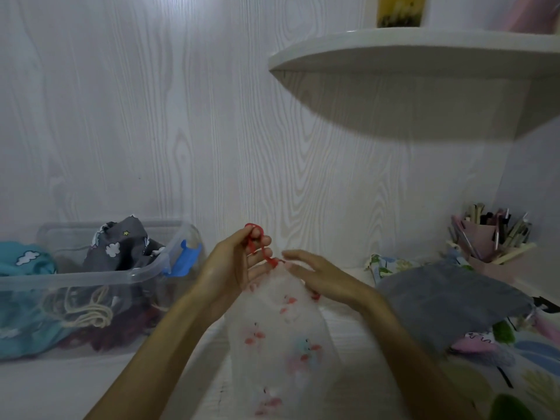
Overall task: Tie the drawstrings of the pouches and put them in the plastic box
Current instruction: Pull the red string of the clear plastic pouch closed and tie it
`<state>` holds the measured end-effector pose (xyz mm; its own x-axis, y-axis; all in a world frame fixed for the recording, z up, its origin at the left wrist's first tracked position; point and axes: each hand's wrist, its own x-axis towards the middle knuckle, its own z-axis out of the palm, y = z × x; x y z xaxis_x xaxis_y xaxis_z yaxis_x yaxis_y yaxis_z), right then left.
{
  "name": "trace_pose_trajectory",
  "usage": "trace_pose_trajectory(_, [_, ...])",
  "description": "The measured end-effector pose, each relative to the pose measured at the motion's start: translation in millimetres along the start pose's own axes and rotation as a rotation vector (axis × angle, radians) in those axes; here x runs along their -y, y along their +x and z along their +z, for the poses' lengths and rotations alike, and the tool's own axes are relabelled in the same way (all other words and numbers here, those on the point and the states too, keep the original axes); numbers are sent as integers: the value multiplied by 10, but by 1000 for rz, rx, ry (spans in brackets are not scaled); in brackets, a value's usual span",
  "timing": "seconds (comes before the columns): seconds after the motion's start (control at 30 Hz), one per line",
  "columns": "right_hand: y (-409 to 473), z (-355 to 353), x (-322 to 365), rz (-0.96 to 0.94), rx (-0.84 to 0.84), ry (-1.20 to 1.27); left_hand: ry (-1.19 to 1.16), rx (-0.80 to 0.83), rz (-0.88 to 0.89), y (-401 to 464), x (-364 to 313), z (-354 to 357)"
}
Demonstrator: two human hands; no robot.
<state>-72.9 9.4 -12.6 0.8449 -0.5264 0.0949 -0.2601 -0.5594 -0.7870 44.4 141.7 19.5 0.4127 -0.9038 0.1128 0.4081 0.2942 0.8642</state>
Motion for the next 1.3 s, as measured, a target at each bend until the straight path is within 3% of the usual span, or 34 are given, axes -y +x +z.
trace_pose_trajectory(0.1, [-61, 15, 77, 5, 146, 113, -25, -10, -9, 17, -35, -56])
trace_pose_trajectory(0.2, [-82, -66, 34, 51, 158, -3, 64, -168, -43, 109, -55, -243])
trace_pose_trajectory(0.27, [-88, -128, -33, 172, 219, -138, 503, -297, -104, 133, -18, -334])
trace_pose_trajectory(0.37, [-139, -183, -54, 405, 322, -181, 1562, -425, 22, 68, 72, -455])
trace_pose_trajectory(0.43, [-156, -201, -52, 471, 326, -169, 1854, -442, 119, 18, 101, -433])
trace_pose_trajectory(0.5, [-140, -203, -38, 475, 333, -200, 1812, -334, 30, 53, 176, -406])
trace_pose_trajectory(0.6, [-129, -158, 16, 439, 331, -188, 1630, -130, -241, 119, 393, -377])
trace_pose_trajectory(0.67, [-116, -132, 27, 404, 308, -121, 1548, -76, -284, 127, 483, -374])
trace_pose_trajectory(0.83, [-113, -122, 82, 286, 261, 3, 926, -110, -173, 83, 395, -340])
trace_pose_trajectory(0.9, [-155, -153, 132, 234, 286, 123, 847, -126, -75, 85, 345, -319])
trace_pose_trajectory(1.0, [-233, -274, 172, 188, 325, 491, 767, -202, 90, 59, 197, -243])
trace_pose_trajectory(1.07, [-289, -335, 207, 114, 312, 518, 738, -258, 224, 27, 70, -205])
trace_pose_trajectory(1.17, [-318, -336, 336, -33, 117, 370, 823, -317, 456, -3, -63, -159])
trace_pose_trajectory(1.3, [-246, -271, 492, -362, -604, 214, 827, -407, 855, -127, -128, 2])
